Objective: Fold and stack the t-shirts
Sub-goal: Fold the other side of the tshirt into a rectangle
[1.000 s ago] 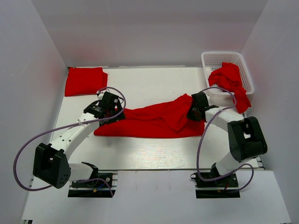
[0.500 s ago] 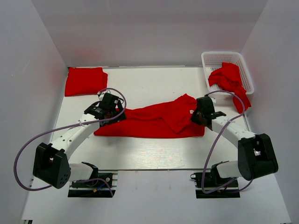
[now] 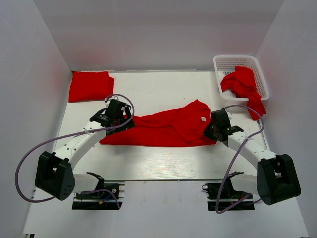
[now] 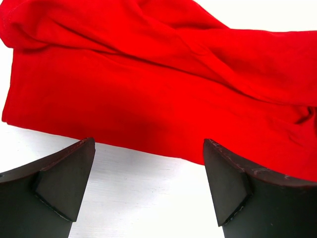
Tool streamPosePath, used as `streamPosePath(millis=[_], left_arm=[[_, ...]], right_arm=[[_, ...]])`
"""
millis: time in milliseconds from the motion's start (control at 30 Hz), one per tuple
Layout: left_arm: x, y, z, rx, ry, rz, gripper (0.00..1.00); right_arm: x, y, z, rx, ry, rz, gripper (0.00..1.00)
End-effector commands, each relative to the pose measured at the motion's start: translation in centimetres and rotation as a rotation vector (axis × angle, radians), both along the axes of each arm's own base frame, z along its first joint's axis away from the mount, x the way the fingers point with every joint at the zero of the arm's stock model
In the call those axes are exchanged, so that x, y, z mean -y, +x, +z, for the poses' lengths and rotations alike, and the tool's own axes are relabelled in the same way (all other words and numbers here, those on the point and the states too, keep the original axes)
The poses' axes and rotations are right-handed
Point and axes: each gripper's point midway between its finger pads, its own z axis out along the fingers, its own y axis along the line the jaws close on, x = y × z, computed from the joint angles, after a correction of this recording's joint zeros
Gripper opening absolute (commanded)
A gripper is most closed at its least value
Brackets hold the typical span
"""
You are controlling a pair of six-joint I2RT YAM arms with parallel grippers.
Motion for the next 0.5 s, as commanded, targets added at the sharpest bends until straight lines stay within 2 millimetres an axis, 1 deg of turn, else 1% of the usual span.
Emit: streamPosePath(millis=[0, 33, 67, 100, 167, 200, 267, 300, 333, 367, 433, 467], left_arm=[[0.1, 0.1, 0.4, 0.022, -0.021, 0.005, 1.0], [0.1, 0.1, 0.4, 0.022, -0.021, 0.005, 1.0], [0.1, 0.1, 0.4, 0.022, -0.021, 0.005, 1.0], [0.0, -0.1, 0.3, 0.014, -0.017, 0.005, 1.0], [-0.1, 0.0, 0.6, 0.017, -0.009, 0.011, 1.0], [-0.3, -0.2, 0.5, 0.008, -0.005, 0.011, 1.0], [-0.3, 0.0, 0.8, 0.019, -0.002, 0.016, 1.0], [-0.3, 0.0, 0.8, 0.019, -0.002, 0.016, 1.0], [-0.4, -0.2, 0.7, 0.011, 0.002, 0.016, 1.0], [-0.4, -0.2, 1.0, 0.019, -0.002, 0.016, 1.0], [-0.4, -0.2, 1.0, 0.019, -0.002, 0.016, 1.0], [-0.4, -0.2, 1.0, 0.019, -0.002, 0.016, 1.0]], right_arm=[[0.0, -0.5, -0.6, -0.027, 0.008, -0.02, 0.0], [0.2, -0.6, -1.1, -0.042, -0.007, -0.025, 0.0], [0.3, -0.7, -1.4, -0.048, -0.016, -0.027, 0.03], [0.9, -1.0, -1.8, -0.068, -0.039, -0.04, 0.05], [1.9, -0.8, -2.2, -0.085, -0.09, -0.079, 0.07], [2.3, -1.2, -2.3, -0.106, -0.106, -0.087, 0.09], [2.5, -1.3, -2.5, -0.118, -0.124, -0.095, 0.11], [2.4, -1.2, -2.3, -0.118, -0.12, -0.093, 0.09], [2.5, -1.3, -2.4, -0.12, -0.122, -0.099, 0.06], [2.1, -1.3, -2.2, -0.117, -0.105, -0.089, 0.04], [1.8, -1.1, -1.7, -0.099, -0.076, -0.093, 0.04], [1.6, -1.4, -1.7, -0.09, -0.059, -0.086, 0.08]])
